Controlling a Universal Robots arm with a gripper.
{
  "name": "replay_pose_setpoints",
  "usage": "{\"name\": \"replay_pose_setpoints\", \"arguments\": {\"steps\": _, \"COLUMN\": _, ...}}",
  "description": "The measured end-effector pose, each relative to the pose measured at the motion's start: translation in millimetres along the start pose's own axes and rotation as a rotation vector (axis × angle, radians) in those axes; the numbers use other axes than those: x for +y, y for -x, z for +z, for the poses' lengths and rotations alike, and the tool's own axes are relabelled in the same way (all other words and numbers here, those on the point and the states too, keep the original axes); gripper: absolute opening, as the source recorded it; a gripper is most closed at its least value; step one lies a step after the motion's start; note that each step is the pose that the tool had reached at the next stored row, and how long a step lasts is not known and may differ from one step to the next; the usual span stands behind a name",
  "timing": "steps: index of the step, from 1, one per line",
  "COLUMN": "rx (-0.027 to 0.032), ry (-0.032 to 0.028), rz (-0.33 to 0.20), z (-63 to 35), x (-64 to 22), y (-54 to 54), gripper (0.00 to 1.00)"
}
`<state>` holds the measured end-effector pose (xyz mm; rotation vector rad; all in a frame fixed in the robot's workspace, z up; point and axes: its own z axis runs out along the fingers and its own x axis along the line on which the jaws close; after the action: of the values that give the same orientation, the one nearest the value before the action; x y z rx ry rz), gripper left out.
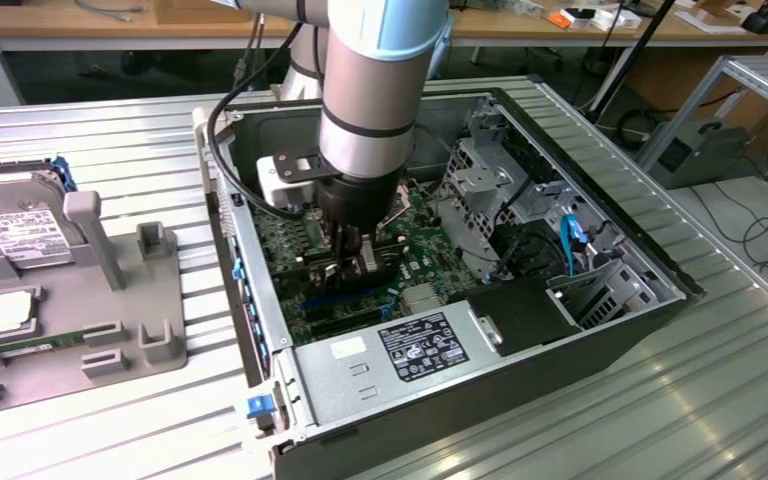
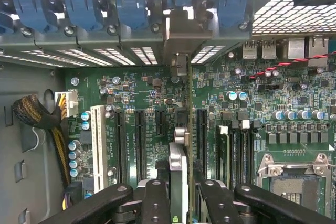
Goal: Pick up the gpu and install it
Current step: 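Insert the gpu into the slot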
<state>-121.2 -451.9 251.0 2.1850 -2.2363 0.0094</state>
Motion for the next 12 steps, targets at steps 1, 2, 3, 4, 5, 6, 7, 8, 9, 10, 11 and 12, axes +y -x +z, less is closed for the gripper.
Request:
{"name": "replay_pose_setpoints", "arguments": {"steps": 1, "rx": 0.0000, "ry": 0.0000, "rz": 0.000, "z": 0.1, "x": 0.0, "y": 0.0, "gripper": 0.27}}
{"name": "replay_pose_setpoints", "arguments": {"steps": 2, "rx": 0.0000, "ry": 0.0000, "rz": 0.000, "z": 0.3, "x": 0.0, "y": 0.0, "gripper": 0.27}}
{"name": "replay_pose_setpoints", "arguments": {"steps": 3, "rx": 0.0001, "ry": 0.0000, "rz": 0.000, "z": 0.7, "x": 0.0, "y": 0.0, "gripper": 0.27}}
{"name": "replay_pose_setpoints", "arguments": {"steps": 4, "rx": 0.0003, "ry": 0.0002, "rz": 0.000, "z": 1.3, "x": 0.0, "y": 0.0, "gripper": 0.27}}
{"name": "replay_pose_setpoints", "arguments": {"steps": 5, "rx": 0.0001, "ry": 0.0001, "rz": 0.000, "z": 2.0, "x": 0.0, "y": 0.0, "gripper": 0.27}}
{"name": "replay_pose_setpoints", "arguments": {"steps": 6, "rx": 0.0003, "ry": 0.0001, "rz": 0.000, "z": 2.5, "x": 0.0, "y": 0.0, "gripper": 0.27}}
{"name": "replay_pose_setpoints", "arguments": {"steps": 7, "rx": 0.0003, "ry": 0.0002, "rz": 0.000, "z": 3.2, "x": 0.0, "y": 0.0, "gripper": 0.27}}
{"name": "replay_pose_setpoints", "arguments": {"steps": 8, "rx": 0.0003, "ry": 0.0001, "rz": 0.000, "z": 3.5, "x": 0.0, "y": 0.0, "gripper": 0.27}}
{"name": "replay_pose_setpoints", "arguments": {"steps": 9, "rx": 0.0001, "ry": 0.0000, "rz": 0.000, "z": 3.6, "x": 0.0, "y": 0.0, "gripper": 0.27}}
{"name": "replay_pose_setpoints", "arguments": {"steps": 10, "rx": 0.0002, "ry": 0.0001, "rz": 0.000, "z": 3.6, "x": 0.0, "y": 0.0, "gripper": 0.27}}
{"name": "replay_pose_setpoints", "arguments": {"steps": 11, "rx": 0.0001, "ry": 0.0000, "rz": 0.000, "z": 3.6, "x": 0.0, "y": 0.0, "gripper": 0.27}}
{"name": "replay_pose_setpoints", "arguments": {"steps": 12, "rx": 0.0001, "ry": 0.0001, "rz": 0.000, "z": 3.6, "x": 0.0, "y": 0.0, "gripper": 0.27}}
